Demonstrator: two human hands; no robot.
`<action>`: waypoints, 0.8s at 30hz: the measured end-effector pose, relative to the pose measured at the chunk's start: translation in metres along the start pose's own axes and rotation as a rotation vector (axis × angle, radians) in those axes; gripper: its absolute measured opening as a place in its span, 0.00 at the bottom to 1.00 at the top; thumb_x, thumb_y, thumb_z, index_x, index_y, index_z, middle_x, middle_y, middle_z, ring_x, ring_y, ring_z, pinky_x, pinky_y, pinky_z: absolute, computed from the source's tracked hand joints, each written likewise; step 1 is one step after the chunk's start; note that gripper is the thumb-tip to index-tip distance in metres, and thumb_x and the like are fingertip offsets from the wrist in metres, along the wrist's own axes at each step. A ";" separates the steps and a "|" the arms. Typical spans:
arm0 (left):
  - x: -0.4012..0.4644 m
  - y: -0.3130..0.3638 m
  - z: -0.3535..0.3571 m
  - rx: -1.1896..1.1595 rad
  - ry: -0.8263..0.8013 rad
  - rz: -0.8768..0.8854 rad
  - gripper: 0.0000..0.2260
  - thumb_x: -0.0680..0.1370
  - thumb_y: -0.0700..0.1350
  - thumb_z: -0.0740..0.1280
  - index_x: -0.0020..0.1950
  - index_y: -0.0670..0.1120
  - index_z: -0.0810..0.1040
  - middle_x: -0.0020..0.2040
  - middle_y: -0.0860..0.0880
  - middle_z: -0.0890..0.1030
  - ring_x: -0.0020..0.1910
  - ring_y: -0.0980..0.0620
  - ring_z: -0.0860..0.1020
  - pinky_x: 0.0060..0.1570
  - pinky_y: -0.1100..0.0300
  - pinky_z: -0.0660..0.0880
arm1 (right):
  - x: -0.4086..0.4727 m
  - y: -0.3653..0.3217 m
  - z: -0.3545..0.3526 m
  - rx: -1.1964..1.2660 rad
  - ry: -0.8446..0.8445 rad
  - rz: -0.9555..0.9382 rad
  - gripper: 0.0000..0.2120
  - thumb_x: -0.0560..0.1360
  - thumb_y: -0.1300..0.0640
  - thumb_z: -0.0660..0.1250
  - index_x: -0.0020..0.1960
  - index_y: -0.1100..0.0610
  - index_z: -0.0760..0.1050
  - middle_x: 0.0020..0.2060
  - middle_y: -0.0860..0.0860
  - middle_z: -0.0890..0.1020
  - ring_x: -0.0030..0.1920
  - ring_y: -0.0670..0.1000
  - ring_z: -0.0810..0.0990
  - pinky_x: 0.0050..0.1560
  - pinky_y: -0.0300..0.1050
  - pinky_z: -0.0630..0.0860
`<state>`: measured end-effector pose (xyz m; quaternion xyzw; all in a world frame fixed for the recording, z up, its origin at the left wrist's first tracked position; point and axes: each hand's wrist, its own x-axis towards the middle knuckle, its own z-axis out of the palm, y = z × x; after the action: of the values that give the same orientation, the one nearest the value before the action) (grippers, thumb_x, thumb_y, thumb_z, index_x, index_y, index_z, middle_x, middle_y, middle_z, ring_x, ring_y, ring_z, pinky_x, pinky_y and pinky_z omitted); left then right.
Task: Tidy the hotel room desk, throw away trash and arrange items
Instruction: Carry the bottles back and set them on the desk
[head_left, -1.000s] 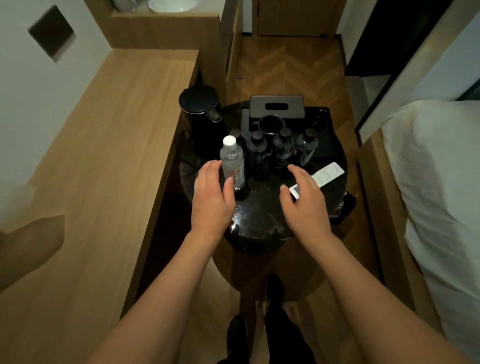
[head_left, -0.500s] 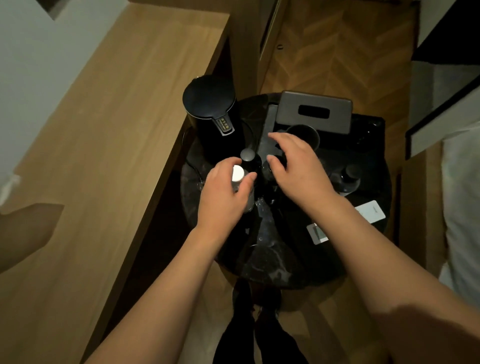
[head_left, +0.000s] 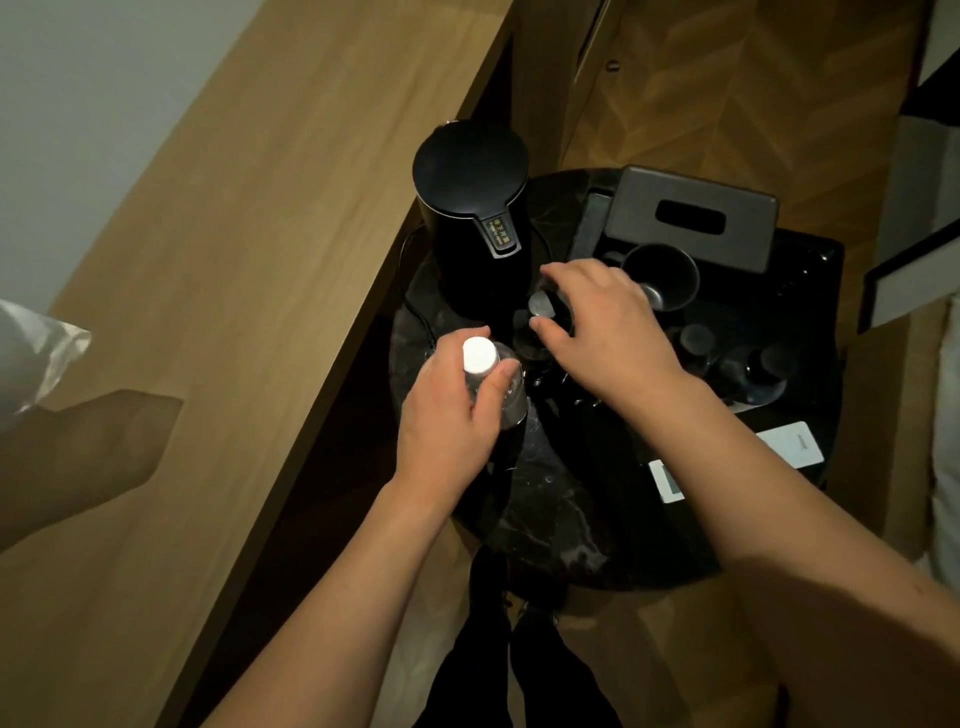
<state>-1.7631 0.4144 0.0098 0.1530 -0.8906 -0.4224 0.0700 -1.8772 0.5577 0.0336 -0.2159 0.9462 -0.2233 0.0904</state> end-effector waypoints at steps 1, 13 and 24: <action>-0.001 0.000 -0.001 0.010 -0.001 0.005 0.20 0.81 0.60 0.63 0.68 0.49 0.73 0.57 0.54 0.80 0.54 0.53 0.80 0.50 0.47 0.80 | -0.005 0.001 0.001 0.023 0.037 0.004 0.25 0.78 0.50 0.67 0.73 0.55 0.69 0.67 0.53 0.74 0.68 0.56 0.70 0.70 0.53 0.64; -0.012 0.001 -0.009 0.013 -0.013 0.035 0.21 0.80 0.62 0.61 0.66 0.51 0.73 0.55 0.56 0.80 0.52 0.56 0.80 0.47 0.48 0.80 | 0.001 -0.005 0.013 -0.167 -0.025 0.051 0.25 0.79 0.43 0.64 0.72 0.54 0.68 0.65 0.55 0.74 0.67 0.58 0.70 0.69 0.53 0.62; -0.012 -0.015 -0.032 0.016 0.050 -0.022 0.21 0.79 0.65 0.60 0.66 0.54 0.72 0.56 0.58 0.79 0.53 0.58 0.80 0.47 0.49 0.82 | 0.000 -0.026 0.022 -0.349 0.018 0.020 0.19 0.78 0.40 0.63 0.59 0.54 0.72 0.52 0.51 0.81 0.57 0.56 0.76 0.63 0.54 0.63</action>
<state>-1.7399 0.3858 0.0185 0.1737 -0.8903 -0.4120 0.0864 -1.8615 0.5282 0.0266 -0.2168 0.9735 -0.0568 0.0452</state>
